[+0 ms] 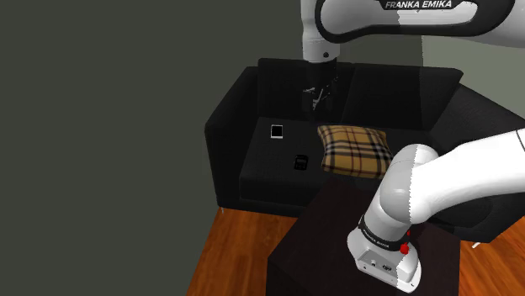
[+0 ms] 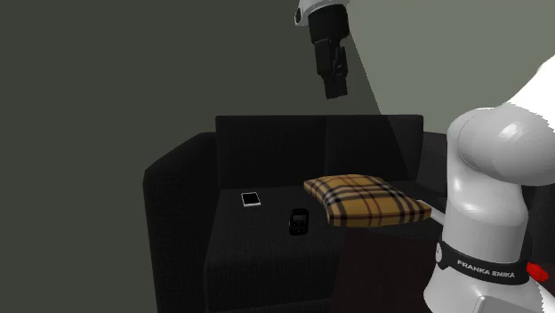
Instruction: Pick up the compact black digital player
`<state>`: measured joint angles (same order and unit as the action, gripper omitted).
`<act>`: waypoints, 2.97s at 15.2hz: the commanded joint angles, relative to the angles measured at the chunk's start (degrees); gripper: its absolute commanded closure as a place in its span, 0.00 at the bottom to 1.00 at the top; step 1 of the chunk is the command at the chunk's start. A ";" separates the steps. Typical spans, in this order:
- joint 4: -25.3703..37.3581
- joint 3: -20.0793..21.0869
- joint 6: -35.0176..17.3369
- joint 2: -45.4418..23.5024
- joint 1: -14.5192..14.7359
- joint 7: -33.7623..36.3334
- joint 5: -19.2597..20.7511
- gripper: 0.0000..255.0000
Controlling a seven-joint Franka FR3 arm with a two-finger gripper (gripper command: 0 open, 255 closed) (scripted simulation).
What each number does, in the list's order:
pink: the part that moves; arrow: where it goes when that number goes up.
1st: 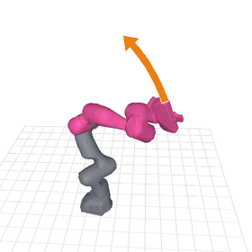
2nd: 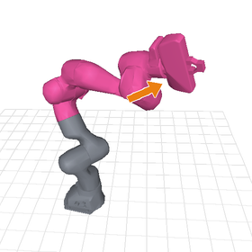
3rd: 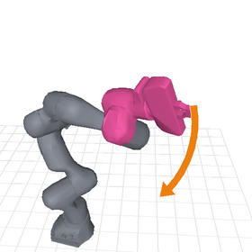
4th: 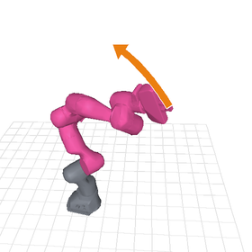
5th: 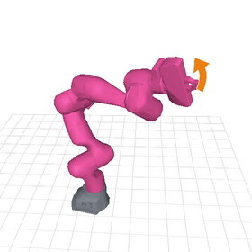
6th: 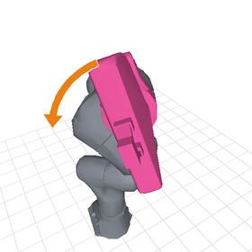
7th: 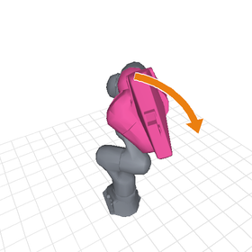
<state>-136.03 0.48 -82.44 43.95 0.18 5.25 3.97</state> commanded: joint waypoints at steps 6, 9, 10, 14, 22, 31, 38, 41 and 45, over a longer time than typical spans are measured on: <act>-7.24 -2.69 -10.85 -1.68 -2.16 0.32 2.00 0.00; -10.72 -4.41 -17.70 -3.86 -3.57 0.54 3.23 0.00; -11.73 -5.00 -20.04 -4.79 -4.06 0.61 3.64 0.00; -14.93 -7.43 -29.66 -9.60 -5.99 0.91 5.22 0.00; -17.05 -12.52 -49.48 -24.07 -9.26 1.07 7.13 0.00; -12.53 -17.43 -69.64 -45.44 -11.06 -3.05 1.50 0.00; -7.20 -15.41 -78.99 -58.92 -14.69 -9.89 -8.50 0.00; -6.81 -14.20 -81.17 -61.53 -15.59 -10.94 -10.01 0.00; -6.37 -13.04 -82.98 -63.79 -16.49 -11.75 -11.17 0.00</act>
<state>-142.39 -12.72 -165.14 -19.60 -16.12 -6.31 -7.03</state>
